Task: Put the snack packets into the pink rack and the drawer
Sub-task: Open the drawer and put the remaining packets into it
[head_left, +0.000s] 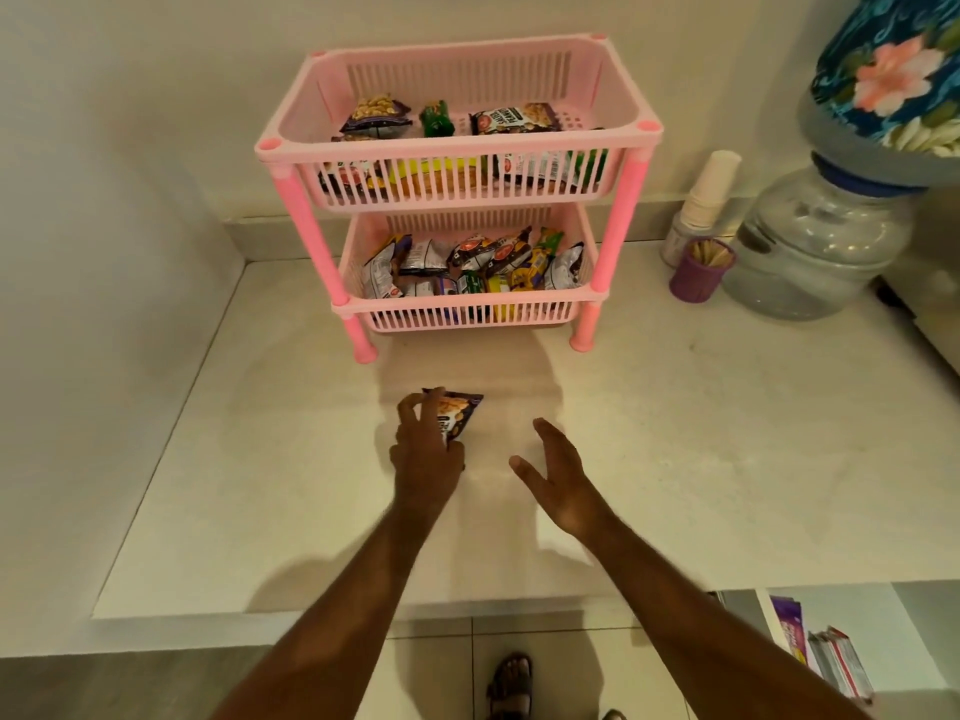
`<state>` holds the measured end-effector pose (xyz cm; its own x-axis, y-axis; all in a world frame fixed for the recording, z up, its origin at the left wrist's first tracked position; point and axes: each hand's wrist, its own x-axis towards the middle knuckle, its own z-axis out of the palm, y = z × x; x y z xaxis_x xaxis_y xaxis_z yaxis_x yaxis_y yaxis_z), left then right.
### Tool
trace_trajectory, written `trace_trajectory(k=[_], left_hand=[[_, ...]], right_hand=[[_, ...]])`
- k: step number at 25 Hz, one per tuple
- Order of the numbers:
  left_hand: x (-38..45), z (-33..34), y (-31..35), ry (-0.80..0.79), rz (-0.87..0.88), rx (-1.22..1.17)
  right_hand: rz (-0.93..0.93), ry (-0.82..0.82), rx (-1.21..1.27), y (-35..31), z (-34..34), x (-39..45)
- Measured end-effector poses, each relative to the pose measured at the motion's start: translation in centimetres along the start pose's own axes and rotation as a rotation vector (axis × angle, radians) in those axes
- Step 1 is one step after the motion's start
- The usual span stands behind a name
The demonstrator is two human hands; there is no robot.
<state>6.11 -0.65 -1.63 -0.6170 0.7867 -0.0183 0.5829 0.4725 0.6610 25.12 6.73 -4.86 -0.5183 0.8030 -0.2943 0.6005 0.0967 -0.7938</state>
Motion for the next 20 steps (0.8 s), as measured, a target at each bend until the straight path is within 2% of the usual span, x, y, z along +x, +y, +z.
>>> trace_trajectory(k=[3, 7, 9, 12, 16, 20], left_hand=[[-1.3, 2.2, 3.7, -0.053, 0.092, -0.034], [-3.0, 4.6, 7.4, -0.116, 0.214, -0.06], [-3.8, 5.9, 8.7, -0.169, 0.263, -0.088], [-4.8, 8.0, 10.3, -0.244, 0.313, -0.109], [-5.5, 10.7, 11.4, -0.328, 0.436, -0.121], [-5.6, 13.8, 11.3, -0.335, 0.469, 0.034]], right_hand=[[0.156, 0.008, 0.533, -0.3, -0.7, 0.0], [0.156, -0.018, 0.923, 1.7, -3.1, -0.5], [0.138, -0.039, 0.973, 2.6, -4.2, -1.0], [0.15, 0.017, 0.967, 3.8, -5.7, -1.8], [0.214, 0.22, 0.99, 6.2, -8.7, -3.4], [0.269, 0.398, 1.053, 9.4, -12.2, -6.5]])
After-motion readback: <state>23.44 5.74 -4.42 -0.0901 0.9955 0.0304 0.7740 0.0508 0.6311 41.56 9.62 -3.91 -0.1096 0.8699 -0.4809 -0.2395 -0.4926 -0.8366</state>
